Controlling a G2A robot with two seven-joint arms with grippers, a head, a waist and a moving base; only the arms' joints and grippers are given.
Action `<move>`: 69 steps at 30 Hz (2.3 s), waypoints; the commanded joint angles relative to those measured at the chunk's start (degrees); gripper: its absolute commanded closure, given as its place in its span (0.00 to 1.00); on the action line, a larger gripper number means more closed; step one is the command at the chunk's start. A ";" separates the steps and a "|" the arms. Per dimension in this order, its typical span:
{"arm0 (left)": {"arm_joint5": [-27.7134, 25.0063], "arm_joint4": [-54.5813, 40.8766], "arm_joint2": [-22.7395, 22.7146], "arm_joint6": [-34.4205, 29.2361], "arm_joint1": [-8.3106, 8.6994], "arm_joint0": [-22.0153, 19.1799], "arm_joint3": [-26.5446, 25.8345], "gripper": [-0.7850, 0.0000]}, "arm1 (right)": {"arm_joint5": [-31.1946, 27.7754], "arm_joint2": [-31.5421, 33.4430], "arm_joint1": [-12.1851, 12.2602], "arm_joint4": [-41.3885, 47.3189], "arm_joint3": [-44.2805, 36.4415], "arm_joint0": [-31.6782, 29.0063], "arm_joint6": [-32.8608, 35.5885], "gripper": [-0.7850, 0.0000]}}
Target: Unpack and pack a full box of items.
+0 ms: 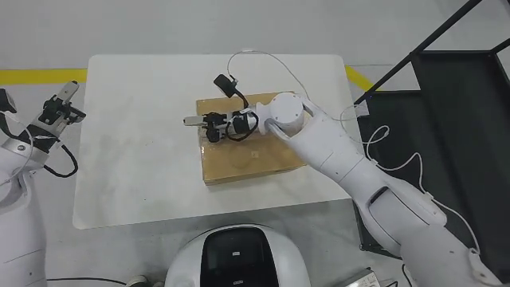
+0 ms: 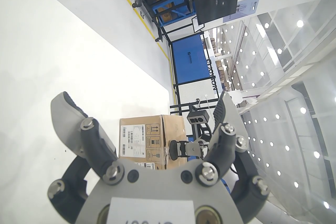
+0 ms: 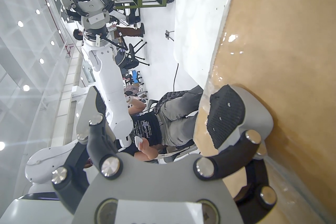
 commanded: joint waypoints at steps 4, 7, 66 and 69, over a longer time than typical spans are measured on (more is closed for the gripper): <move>0.00 0.00 0.00 0.00 0.00 0.00 0.00 0.00 | 1.85 4.06 1.84 -1.89 -2.84 -2.73 -0.09 0.00; 0.00 0.00 0.00 0.00 0.00 0.00 0.00 0.00 | 2.69 6.79 2.98 -2.99 -5.13 -4.54 -0.12 0.00; 0.00 0.00 0.00 0.00 0.00 0.00 0.00 0.00 | 4.97 41.06 12.97 -6.85 -31.09 -33.30 -5.59 0.00; 0.00 0.00 0.00 0.00 0.00 0.00 0.00 0.00 | 4.13 35.87 12.22 -6.62 -31.18 -30.08 -4.83 0.00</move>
